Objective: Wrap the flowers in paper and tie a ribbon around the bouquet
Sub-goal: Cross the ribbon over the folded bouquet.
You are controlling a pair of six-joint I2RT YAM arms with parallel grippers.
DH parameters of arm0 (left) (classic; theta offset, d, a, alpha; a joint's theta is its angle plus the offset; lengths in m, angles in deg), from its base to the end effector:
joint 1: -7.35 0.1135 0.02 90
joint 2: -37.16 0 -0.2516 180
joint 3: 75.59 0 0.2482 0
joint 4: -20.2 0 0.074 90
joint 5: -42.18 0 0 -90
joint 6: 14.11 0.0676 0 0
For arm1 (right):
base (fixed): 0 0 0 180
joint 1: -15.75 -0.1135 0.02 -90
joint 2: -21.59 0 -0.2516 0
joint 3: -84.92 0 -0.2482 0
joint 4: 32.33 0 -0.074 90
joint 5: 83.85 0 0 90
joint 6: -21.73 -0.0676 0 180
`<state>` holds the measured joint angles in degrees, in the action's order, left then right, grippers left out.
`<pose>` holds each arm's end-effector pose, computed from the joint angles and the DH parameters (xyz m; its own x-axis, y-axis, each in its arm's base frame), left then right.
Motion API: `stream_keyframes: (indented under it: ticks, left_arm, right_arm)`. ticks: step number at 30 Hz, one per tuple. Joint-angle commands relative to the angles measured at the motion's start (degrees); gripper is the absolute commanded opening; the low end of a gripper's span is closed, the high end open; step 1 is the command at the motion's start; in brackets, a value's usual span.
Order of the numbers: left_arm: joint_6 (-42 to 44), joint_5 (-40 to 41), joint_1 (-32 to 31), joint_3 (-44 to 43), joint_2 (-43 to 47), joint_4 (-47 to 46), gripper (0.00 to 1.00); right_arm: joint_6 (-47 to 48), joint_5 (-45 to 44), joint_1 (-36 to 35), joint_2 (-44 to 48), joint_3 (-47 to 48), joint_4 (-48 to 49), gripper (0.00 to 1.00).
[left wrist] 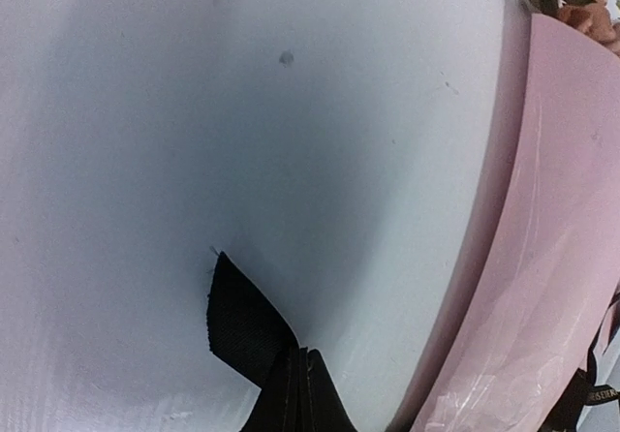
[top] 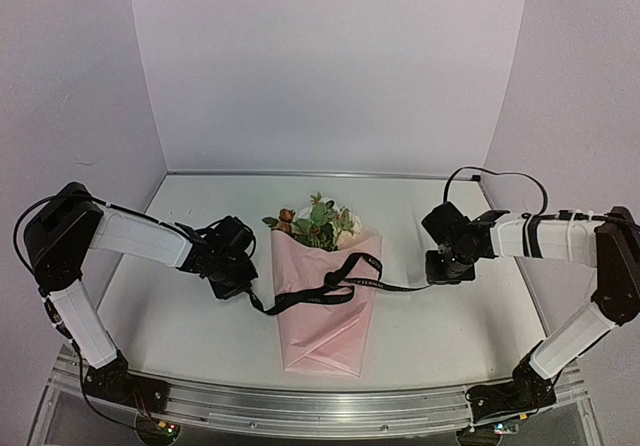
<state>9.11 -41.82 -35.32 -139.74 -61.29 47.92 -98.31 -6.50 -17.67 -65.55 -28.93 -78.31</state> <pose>0.2462 -0.2173 0.0978 -0.8423 -0.4666 -0.2698 -0.3452 0.8515 -0.3948 0.2535 0.1495 0.1471 -0.8982 -0.0075 -0.4396 -0.0188 0.9996 0.0214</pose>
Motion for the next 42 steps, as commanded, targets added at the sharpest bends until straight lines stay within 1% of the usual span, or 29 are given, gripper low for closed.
stream_keyframes:
  ticks: [1,6,9,13,17,18,21,27,31,34,36,39,42]
  left_arm:
    - [4.64,1.45,5.16,-1.63,0.13,0.84,0.0]
    - [11.0,-0.32,12.72,-1.3,2.09,0.42,0.0]
    - [15.75,-1.75,18.01,-3.03,1.58,0.42,0.0]
    - [18.76,-1.75,23.89,-5.52,1.32,0.55,0.0]
    - [20.0,-2.16,30.37,-5.68,1.77,0.88,0.0]
    - [20.36,-2.24,31.05,-5.74,1.68,0.94,0.0]
    - [21.15,-1.94,32.18,-5.89,0.98,1.3,0.0]
    - [20.47,-1.06,33.13,-4.07,1.64,1.72,0.0]
    - [19.32,0.99,33.14,-0.32,6.41,2.31,0.0]
    - [19.83,0.76,32.8,3.28,10.19,0.33,0.0]
    - [20.16,0.39,31.69,5.49,12.6,-0.48,0.0]
    - [20.62,2.26,29.64,8.6,16.98,-0.76,0.0]
    - [18.91,1.29,29.49,11.1,16.75,-1.33,0.0]
  right_arm:
    - [-0.1,-1.85,1.31,-0.32,1.63,-0.75,0.0]
    - [-0.12,-2.08,2.7,1.24,0.25,-0.97,0.0]
    - [-0.21,-2.33,3.39,1.76,-0.56,-1.03,0.0]
    - [-0.43,-2.8,5.26,2.0,-2.1,-1.21,0.0]
    - [-0.19,-3.9,8.84,3.17,-3.61,-2.09,0.0]
    - [-0.31,-3.76,9.7,3.54,-3.92,-2.23,0.0]
    - [-0.71,-3.45,12.99,4.63,-4.42,-2.9,0.0]
    - [-0.75,-3.91,16.29,6.23,-5.46,-4.67,0.0]
    - [-0.14,-5.88,16.85,8.51,-7.11,-6.89,0.0]
    - [-0.29,-6.63,17.03,9.32,-8.36,-7.52,0.0]
    - [-0.66,-7.0,17.05,9.14,-8.93,-7.8,0.0]
    - [-1.13,-7.36,17.25,9.64,-9.78,-8.36,0.0]
    - [-1.39,-7.13,17.39,9.96,-9.59,-8.61,0.0]
